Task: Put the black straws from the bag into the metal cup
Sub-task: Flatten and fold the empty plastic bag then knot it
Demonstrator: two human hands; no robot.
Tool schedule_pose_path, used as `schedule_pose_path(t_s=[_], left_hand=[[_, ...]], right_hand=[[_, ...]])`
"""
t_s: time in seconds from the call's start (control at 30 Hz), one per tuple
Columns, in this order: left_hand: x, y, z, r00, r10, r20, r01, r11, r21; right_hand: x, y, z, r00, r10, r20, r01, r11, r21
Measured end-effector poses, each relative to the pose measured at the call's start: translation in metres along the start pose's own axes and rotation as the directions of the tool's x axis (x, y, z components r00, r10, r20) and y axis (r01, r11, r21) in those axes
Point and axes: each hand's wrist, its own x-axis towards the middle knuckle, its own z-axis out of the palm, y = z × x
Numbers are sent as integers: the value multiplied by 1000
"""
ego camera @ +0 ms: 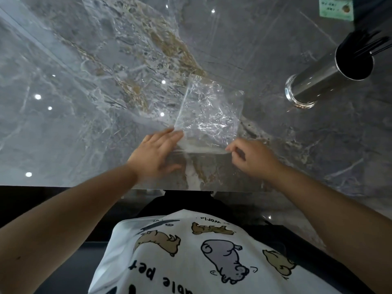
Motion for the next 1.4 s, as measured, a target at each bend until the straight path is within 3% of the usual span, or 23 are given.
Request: schedule_pose_path(t_s=[0.13, 0.3, 0.47, 0.57, 0.67, 0.87, 0.97, 1.03, 1.13, 1.3, 1.4], left_hand=[[11, -8, -15, 995, -95, -39, 88, 985, -146], [44, -6, -25, 992, -19, -124, -1, 986, -165], [47, 2, -24, 986, 12, -164, -41, 984, -171], [43, 6, -26, 989, 26, -146, -52, 983, -175], [41, 11, -29, 982, 36, -184, -67, 984, -163], [39, 9, -39, 977, -11, -211, -20, 989, -146], [39, 10, -39, 974, 23, -225, -50, 992, -118], [39, 10, -37, 975, 43, -218, -67, 992, -103], [38, 10, -36, 979, 17, -204, -39, 993, -107], [37, 10, -30, 984, -37, -175, 7, 986, -166], [43, 14, -27, 982, -97, -162, 56, 968, -245]], right_hand=[[-3, -8, -21, 998, -33, 55, 30, 998, 52], [-8, -16, -26, 993, -99, 57, 95, 994, 59], [-20, 8, -30, 990, 122, -77, -104, 974, 201], [-24, 24, -24, 963, 268, -6, -268, 962, 49], [-15, 27, -7, 981, 194, 9, -192, 977, -96], [-31, 37, 7, 984, 162, 81, -151, 980, -127], [-23, 26, 17, 994, 108, -18, -110, 984, -138], [-10, 18, 19, 986, 49, -158, -64, 994, -92], [1, 14, 18, 980, -39, -194, 22, 996, -85], [8, 10, 10, 927, 269, -262, -226, 957, 183], [14, 13, 6, 941, 287, -180, -228, 929, 292]])
